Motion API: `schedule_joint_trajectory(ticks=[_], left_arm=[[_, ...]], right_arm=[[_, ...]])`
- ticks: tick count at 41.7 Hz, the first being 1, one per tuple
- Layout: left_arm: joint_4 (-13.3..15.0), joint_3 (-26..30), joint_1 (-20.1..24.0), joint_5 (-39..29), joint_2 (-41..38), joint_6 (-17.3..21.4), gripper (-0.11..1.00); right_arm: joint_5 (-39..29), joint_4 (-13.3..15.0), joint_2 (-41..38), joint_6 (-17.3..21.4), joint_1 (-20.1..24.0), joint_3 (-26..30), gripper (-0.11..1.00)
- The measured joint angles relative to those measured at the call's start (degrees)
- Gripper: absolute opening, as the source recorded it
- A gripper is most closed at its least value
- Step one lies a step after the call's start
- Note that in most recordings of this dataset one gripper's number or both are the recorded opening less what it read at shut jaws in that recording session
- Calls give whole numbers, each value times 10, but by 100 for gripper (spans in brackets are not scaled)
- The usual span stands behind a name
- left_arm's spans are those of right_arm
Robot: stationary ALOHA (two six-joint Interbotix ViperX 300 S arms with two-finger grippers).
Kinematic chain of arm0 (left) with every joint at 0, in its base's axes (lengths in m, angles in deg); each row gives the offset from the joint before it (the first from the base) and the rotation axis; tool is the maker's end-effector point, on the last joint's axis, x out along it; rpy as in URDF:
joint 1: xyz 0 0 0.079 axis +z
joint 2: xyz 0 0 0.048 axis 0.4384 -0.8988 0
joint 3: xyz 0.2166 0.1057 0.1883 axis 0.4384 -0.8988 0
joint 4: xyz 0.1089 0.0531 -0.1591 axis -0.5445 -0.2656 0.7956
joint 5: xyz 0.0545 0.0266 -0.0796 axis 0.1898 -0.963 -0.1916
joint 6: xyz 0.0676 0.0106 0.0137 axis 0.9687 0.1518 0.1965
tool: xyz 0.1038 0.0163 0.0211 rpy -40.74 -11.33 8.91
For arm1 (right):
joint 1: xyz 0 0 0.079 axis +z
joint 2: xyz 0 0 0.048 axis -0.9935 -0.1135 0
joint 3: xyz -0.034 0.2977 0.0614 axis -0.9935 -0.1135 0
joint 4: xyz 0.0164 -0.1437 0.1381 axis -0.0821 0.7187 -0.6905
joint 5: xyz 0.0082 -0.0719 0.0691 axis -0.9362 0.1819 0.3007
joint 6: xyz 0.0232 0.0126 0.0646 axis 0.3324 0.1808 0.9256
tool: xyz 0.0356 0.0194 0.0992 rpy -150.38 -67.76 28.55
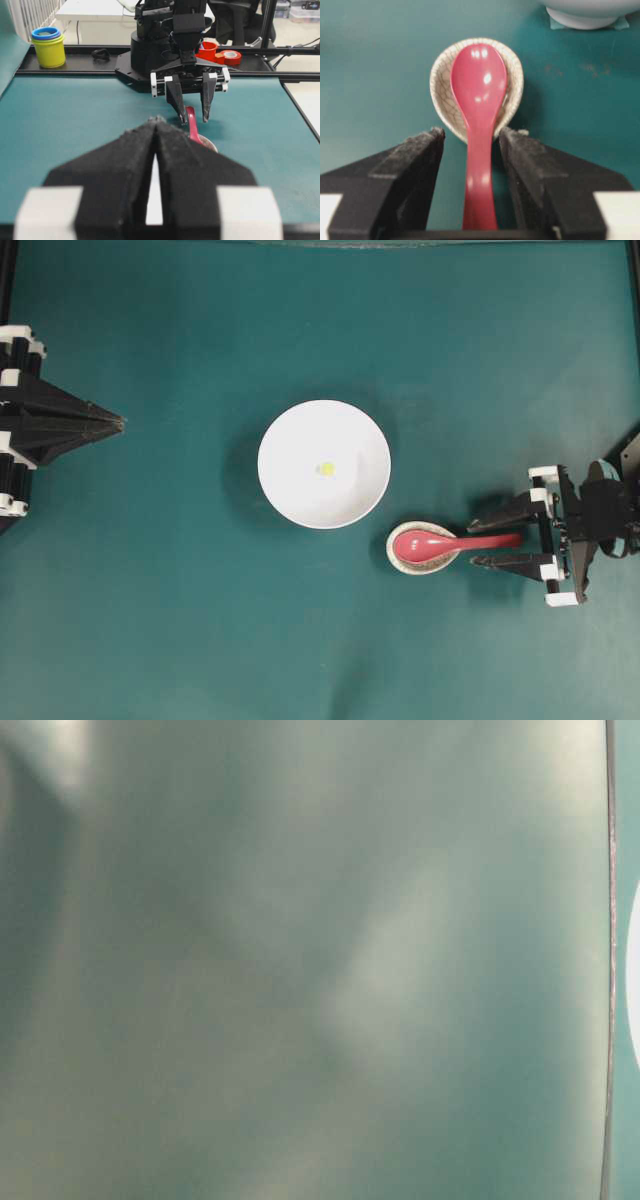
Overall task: Scoop the yellow hexagonal prism block from the bowl with a spoon using the right arm.
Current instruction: 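Close the right gripper on the red spoon handle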
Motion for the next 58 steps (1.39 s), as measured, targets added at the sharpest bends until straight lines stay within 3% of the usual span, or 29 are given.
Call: schedule_joint_trajectory(ticks=[23, 37, 58], left_arm=[[0, 0, 0, -1, 0, 0, 1], [0, 0, 0, -1, 1, 0, 1], [0, 0, 0, -3, 1, 0, 1]], right_arm=[[-5, -1, -13, 2, 0, 3, 55], [-17, -1, -13, 2, 1, 3, 45], [-17, -1, -13, 2, 1, 4, 44]])
